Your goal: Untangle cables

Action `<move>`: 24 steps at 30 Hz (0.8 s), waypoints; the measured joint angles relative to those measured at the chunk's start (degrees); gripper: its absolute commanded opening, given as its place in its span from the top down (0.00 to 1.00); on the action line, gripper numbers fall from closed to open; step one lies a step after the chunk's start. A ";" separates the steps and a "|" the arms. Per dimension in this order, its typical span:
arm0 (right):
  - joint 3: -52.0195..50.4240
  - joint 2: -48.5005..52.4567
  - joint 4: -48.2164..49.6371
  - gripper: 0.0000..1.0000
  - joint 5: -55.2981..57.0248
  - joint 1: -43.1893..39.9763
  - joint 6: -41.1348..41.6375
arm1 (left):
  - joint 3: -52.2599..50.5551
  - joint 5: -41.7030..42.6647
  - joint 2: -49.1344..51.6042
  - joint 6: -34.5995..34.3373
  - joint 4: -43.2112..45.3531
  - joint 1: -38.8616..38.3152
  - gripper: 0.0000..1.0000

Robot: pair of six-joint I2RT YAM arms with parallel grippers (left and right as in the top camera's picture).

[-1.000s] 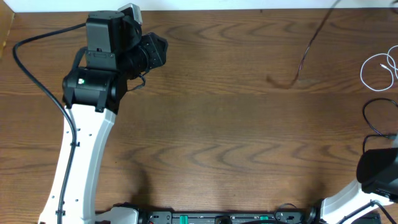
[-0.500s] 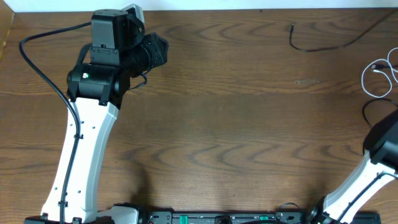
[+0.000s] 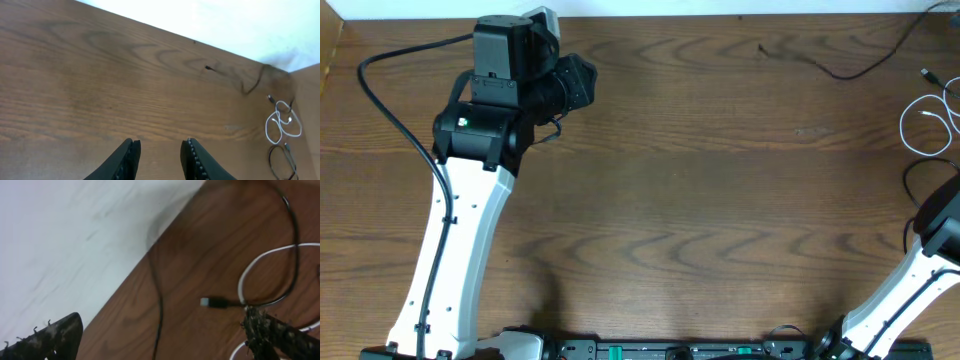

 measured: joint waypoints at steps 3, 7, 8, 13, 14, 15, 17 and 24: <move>-0.02 -3.43 -2.49 0.01 -3.67 0.46 -0.31 | 0.00 0.00 0.00 1.79 -0.04 -0.59 0.68; -0.04 -12.22 -9.14 0.01 -8.11 2.47 -0.70 | 0.00 0.00 0.00 4.61 -0.28 -1.25 0.67; -0.04 -13.86 -10.67 0.01 -8.92 2.93 -0.87 | 0.00 0.00 0.00 5.05 -0.33 -1.36 0.66; 0.42 -25.44 -24.30 0.01 -16.17 8.24 -6.58 | 0.00 -0.02 0.00 8.92 -2.23 -1.53 0.47; 0.59 -26.93 -27.15 0.01 -17.14 9.64 -8.15 | 0.00 0.02 0.00 9.16 -2.95 -1.53 0.24; 0.63 -27.61 -28.55 0.01 -17.49 10.47 -9.68 | 0.00 0.02 0.00 9.49 -3.85 -1.53 0.08; 0.74 -30.03 -34.77 0.01 -19.02 14.51 -12.98 | 0.00 -0.02 0.00 10.34 -6.03 -1.53 0.08; 0.66 -32.33 -55.47 0.01 -18.64 29.18 -22.03 | 0.00 0.00 0.00 10.58 -12.50 -1.53 0.06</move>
